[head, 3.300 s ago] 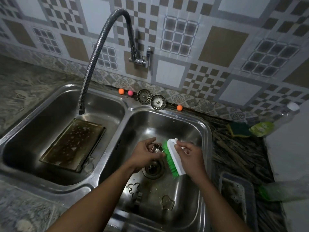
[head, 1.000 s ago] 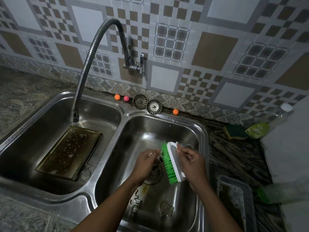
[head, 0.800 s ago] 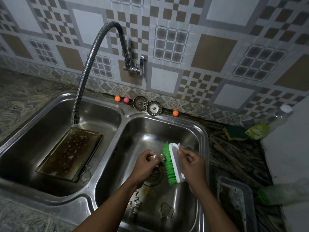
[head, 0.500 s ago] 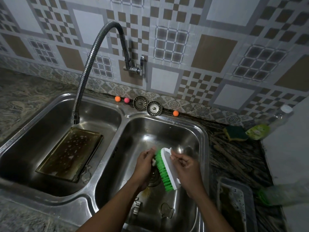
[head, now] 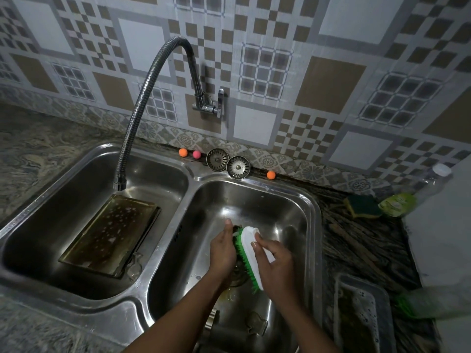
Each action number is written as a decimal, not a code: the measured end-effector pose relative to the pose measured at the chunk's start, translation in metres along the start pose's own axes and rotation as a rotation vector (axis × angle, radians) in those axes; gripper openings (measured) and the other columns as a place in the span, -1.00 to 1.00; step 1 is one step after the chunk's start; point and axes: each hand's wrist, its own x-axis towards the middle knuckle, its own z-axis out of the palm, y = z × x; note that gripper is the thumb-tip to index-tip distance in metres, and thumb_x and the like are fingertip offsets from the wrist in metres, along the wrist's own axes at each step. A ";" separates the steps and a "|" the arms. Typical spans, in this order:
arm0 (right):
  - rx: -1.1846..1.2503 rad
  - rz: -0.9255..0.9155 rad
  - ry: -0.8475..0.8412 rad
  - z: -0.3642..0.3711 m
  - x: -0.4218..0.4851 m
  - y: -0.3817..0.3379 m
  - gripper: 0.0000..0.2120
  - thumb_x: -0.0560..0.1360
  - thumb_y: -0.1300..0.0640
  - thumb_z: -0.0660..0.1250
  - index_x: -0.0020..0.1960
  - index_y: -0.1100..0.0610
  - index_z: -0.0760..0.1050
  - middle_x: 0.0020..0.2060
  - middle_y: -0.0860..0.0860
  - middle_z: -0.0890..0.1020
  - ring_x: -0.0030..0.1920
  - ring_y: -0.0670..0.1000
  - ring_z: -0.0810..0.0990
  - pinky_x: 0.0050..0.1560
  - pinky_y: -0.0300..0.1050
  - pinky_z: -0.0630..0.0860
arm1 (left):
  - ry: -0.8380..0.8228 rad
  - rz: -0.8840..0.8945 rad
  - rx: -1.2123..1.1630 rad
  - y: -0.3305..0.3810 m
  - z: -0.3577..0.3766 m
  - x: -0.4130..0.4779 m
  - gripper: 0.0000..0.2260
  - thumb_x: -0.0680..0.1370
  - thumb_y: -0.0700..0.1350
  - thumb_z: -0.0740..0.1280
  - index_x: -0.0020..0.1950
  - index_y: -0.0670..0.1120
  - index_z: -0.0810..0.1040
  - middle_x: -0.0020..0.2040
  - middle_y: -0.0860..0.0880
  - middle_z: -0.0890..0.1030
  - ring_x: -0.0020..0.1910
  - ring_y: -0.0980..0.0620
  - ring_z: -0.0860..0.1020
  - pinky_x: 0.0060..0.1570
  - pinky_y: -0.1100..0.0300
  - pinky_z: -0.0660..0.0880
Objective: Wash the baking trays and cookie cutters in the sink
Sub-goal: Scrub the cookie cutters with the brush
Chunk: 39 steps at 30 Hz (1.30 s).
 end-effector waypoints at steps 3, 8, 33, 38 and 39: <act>-0.079 -0.086 0.035 -0.002 0.006 0.004 -0.77 0.51 0.16 0.42 0.14 -0.05 0.61 -0.06 -0.21 0.64 0.02 -0.22 0.61 0.03 -0.28 0.55 | -0.095 0.080 0.065 -0.001 0.002 -0.005 -0.47 0.64 0.24 0.04 0.08 -0.09 0.66 -0.09 -0.13 0.72 -0.06 -0.09 0.70 0.01 -0.06 0.62; -0.188 -0.206 0.030 -0.004 0.012 0.004 -0.79 0.52 0.14 0.41 0.15 0.08 0.65 -0.06 -0.09 0.67 -0.03 -0.15 0.62 -0.03 -0.16 0.59 | -0.120 0.072 0.076 0.001 0.003 -0.001 -0.50 0.65 0.19 0.07 0.03 -0.13 0.67 -0.12 -0.17 0.71 -0.07 -0.16 0.69 -0.06 0.01 0.59; 0.113 0.263 -0.200 -0.018 0.022 -0.007 -0.82 0.50 0.10 0.44 0.10 0.00 0.65 -0.09 -0.18 0.69 -0.12 -0.18 0.63 -0.24 -0.43 0.47 | -0.093 -0.297 -0.659 -0.012 -0.020 0.023 -0.65 0.17 0.05 0.48 -0.23 -0.18 0.55 -0.44 0.00 0.36 -0.54 0.11 0.31 -0.55 0.34 0.19; 0.002 0.237 -0.191 -0.014 0.028 0.001 -0.77 0.52 0.15 0.41 0.17 0.12 0.63 0.04 -0.08 0.66 -0.02 -0.26 0.55 -0.19 -0.51 0.43 | -0.179 -0.247 -0.533 0.008 -0.026 0.018 -0.66 0.60 0.06 0.17 -0.06 -0.18 0.58 -0.35 -0.07 0.51 -0.46 0.06 0.43 -0.53 0.28 0.32; 0.006 0.233 -0.180 -0.011 0.029 0.001 -0.78 0.52 0.15 0.40 0.16 0.11 0.63 0.05 -0.07 0.66 -0.02 -0.26 0.55 -0.18 -0.51 0.43 | -0.172 -0.218 -0.530 0.013 -0.032 0.023 -0.65 0.63 0.07 0.16 -0.03 -0.16 0.59 -0.31 -0.07 0.52 -0.42 0.05 0.44 -0.47 0.25 0.35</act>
